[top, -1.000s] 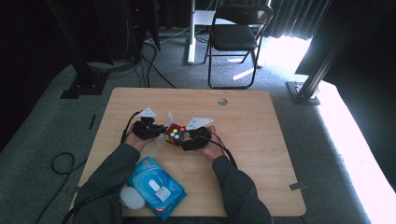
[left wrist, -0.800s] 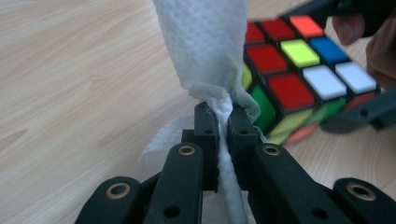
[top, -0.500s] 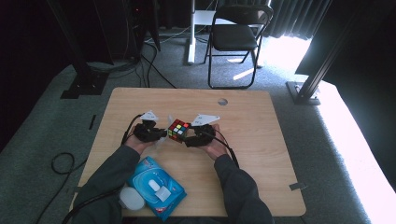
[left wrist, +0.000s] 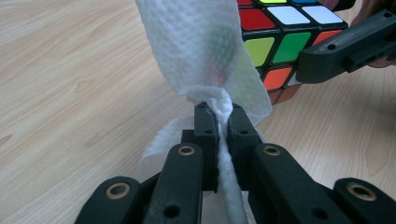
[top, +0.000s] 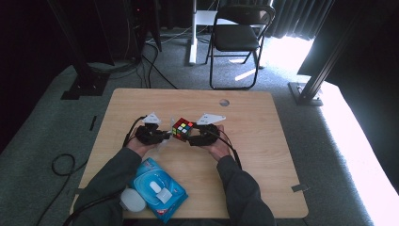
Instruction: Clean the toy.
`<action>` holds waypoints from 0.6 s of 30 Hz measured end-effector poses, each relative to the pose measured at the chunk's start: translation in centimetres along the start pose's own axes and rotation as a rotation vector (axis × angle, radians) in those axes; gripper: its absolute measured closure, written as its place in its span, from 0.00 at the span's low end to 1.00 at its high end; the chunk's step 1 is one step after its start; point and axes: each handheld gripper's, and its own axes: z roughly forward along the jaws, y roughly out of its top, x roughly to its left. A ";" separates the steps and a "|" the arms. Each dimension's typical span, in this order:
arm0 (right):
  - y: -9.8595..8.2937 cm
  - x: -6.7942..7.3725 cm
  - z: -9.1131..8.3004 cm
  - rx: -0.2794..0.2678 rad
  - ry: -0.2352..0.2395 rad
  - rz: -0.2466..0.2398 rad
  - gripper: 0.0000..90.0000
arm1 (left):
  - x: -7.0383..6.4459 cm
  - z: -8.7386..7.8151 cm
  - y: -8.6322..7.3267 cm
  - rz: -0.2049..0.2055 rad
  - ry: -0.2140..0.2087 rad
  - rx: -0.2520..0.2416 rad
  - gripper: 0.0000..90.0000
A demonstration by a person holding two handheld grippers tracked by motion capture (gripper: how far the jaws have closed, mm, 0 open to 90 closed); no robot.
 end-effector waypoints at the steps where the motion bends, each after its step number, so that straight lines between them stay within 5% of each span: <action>1: 0.0 0.0 0.0 -0.002 -0.001 -0.001 0.38 | 0.0 0.0 0.0 0.002 0.000 0.000 0.95; 18: 0.1 0.8 0.3 0.006 0.050 -0.024 0.38 | 0.5 -0.4 0.2 -0.036 0.013 -0.046 0.95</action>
